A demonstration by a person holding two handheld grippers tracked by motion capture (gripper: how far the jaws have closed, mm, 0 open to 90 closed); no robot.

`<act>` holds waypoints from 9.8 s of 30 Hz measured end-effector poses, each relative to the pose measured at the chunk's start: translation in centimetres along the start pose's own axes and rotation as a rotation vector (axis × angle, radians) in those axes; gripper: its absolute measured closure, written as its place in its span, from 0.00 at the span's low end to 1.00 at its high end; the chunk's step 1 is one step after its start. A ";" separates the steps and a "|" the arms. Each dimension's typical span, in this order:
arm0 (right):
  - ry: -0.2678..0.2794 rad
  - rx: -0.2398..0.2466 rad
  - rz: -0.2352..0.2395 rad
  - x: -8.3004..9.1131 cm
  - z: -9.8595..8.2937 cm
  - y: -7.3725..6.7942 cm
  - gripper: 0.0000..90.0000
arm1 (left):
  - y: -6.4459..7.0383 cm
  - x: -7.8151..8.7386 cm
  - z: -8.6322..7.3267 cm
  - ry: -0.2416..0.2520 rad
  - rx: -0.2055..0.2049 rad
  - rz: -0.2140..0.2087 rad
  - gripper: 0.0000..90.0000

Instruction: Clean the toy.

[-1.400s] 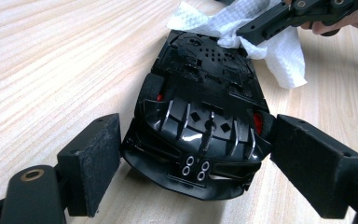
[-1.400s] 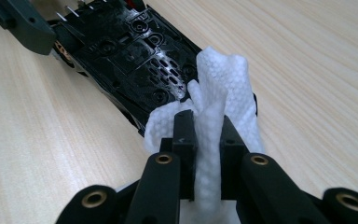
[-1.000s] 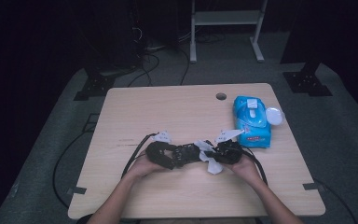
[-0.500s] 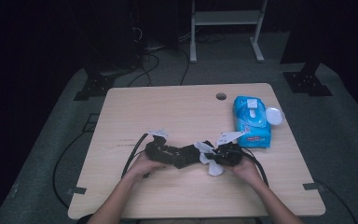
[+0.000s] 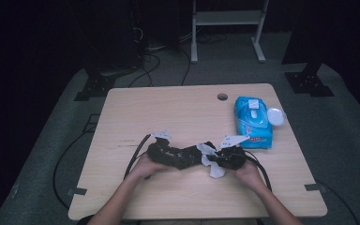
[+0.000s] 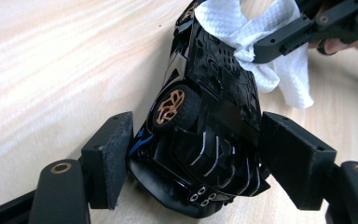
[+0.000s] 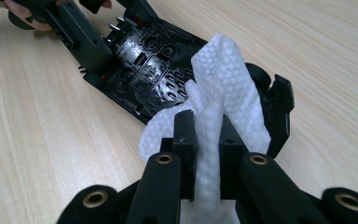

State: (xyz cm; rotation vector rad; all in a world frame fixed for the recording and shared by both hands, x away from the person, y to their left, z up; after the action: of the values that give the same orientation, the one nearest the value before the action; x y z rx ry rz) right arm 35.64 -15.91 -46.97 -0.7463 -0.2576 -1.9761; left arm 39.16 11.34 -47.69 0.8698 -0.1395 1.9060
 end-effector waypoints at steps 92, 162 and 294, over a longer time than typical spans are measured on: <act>0.110 0.028 -0.048 -1.1 4.7 -1.2 0.91 | 3.1 -0.1 -0.1 0.101 -0.415 0.181 0.64; 0.133 0.004 -0.180 2.0 4.2 1.3 0.91 | 2.8 0.1 -0.1 0.099 -0.416 0.193 0.64; 0.132 -0.023 -0.070 0.6 4.7 0.8 0.91 | 2.2 0.9 -0.1 0.089 -0.410 0.206 0.64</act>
State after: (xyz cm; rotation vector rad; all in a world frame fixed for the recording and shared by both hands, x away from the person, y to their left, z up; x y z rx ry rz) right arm 38.02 -14.57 -42.99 -0.6259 -0.1851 -2.0874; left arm 37.02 10.95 -46.64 0.5069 -0.5625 2.0033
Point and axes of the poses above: each handheld gripper's, and its own axes: x roughly backward along the jaws, z roughly out of its top, y roughly to its right, the point moved 1 cm from there along -x, roughly forward along the jaws, and after that the axes turned 5 degrees about z, right-handed, at the moved point
